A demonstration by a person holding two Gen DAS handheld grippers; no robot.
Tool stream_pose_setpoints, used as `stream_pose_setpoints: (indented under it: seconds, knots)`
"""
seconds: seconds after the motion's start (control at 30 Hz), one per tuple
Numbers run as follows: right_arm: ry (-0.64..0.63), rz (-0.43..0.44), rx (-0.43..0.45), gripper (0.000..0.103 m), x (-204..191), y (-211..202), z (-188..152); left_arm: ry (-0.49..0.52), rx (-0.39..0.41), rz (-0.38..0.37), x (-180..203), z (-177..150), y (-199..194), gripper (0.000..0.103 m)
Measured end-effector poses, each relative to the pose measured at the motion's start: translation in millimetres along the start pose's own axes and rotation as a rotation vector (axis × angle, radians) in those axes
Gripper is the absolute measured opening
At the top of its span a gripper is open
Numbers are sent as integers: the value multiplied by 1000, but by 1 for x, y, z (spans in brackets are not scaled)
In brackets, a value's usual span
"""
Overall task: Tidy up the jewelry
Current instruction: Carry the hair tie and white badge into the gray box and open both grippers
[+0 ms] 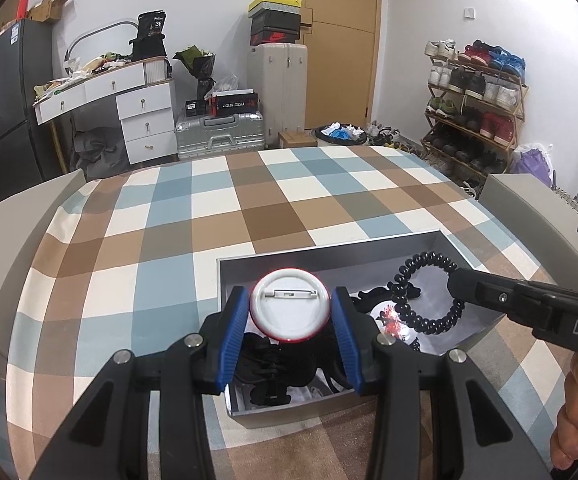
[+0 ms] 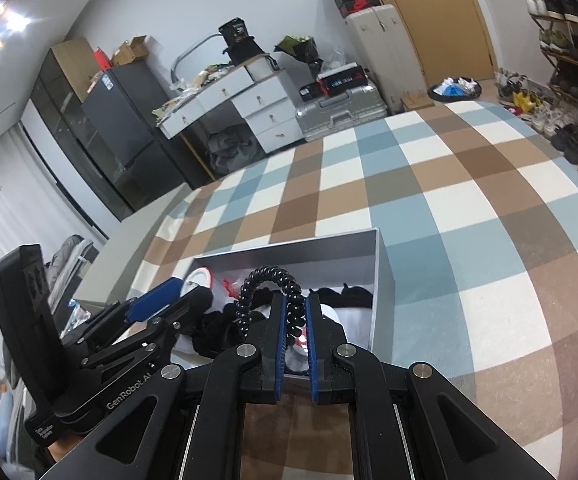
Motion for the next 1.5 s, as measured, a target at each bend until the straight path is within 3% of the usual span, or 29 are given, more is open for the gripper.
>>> stream_pose_setpoints:
  seconds: [0.43, 1.03, 1.1, 1.27, 1.4, 1.5]
  knots:
    - [-16, -91, -1, 9, 2, 5, 2, 10, -9, 4, 4, 0, 2, 36]
    - [-25, -87, 22, 11, -3, 2, 6, -14, -15, 0, 2, -1, 3, 37]
    - [-18, -84, 34, 25, -1, -3, 7, -22, -9, -8, 2, 0, 2, 37]
    - [-18, -79, 56, 38, 2, -11, 8, -22, -5, -26, 8, 2, -1, 37]
    - [11, -80, 68, 61, 7, -15, 7, 16, 12, -38, 19, 4, -4, 37]
    - [8, -78, 73, 70, 9, -18, 7, 17, 6, -54, 21, 3, -5, 37]
Point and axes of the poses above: each gripper's, at about its wrist camera, not at the fingertips, and y roughly the way its jaws point, x to its right, z to its top, the point moved 3 cm from there along y, roughly the way its jaws point, and after that the axes turned 5 degrees about x, right-handed, at the moved point
